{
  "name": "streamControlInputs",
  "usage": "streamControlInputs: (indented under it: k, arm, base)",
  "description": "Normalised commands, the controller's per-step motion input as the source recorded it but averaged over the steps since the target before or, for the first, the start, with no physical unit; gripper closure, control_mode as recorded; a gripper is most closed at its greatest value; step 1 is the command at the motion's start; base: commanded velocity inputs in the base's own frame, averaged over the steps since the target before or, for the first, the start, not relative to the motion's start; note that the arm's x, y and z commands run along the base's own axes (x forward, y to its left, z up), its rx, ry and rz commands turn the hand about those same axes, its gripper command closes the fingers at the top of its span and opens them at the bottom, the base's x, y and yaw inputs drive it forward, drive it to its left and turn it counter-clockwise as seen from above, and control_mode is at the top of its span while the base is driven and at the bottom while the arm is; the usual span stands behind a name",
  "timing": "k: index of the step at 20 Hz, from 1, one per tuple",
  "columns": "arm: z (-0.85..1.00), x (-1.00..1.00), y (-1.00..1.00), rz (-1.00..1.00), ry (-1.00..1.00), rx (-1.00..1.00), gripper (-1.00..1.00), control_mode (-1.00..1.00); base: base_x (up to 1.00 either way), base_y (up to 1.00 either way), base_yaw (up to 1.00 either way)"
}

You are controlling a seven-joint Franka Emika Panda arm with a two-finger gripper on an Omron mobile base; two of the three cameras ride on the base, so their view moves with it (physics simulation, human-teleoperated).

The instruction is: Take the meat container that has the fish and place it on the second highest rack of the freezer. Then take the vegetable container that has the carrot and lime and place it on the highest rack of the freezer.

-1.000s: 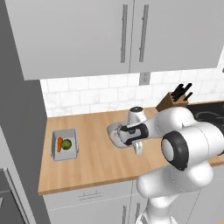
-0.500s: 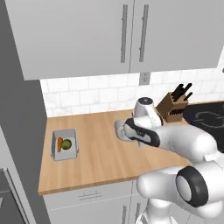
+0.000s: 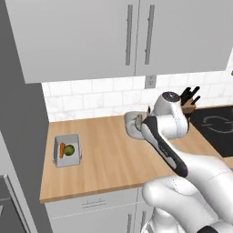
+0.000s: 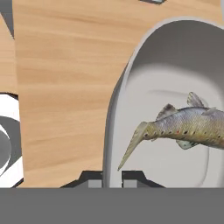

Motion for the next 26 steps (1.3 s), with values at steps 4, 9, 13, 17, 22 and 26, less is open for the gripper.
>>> streamControlInputs:
  k: [4, 9, 13, 17, 22, 26]
  arm:
    - [0.90, -0.83, -0.02, 0.01, -0.25, 0.00, 1.00, -1.00]
    - [0.43, -1.00, 0.00, 0.07, -0.21, 0.00, 1.00, -1.00]
    - [0.20, -0.73, 0.00, 0.07, 0.11, 0.00, 1.00, -1.00]
    - [0.18, -0.38, 0.00, 0.01, 0.11, 0.00, 1.00, -1.00]
    - [0.01, -0.54, -0.03, 0.00, -0.06, 0.00, 1.00, -1.00]
    - [0.00, 0.00, 0.00, 0.00, 0.00, 0.00, 1.00, 1.00]
  base:
    - [0.00, 0.00, 0.00]
    - [0.00, 0.00, 0.00]
    - [0.00, 0.00, 0.00]
    - [0.00, 0.00, 0.00]
    - [0.00, 0.00, 0.00]
    - [-0.61, 0.12, 0.00]
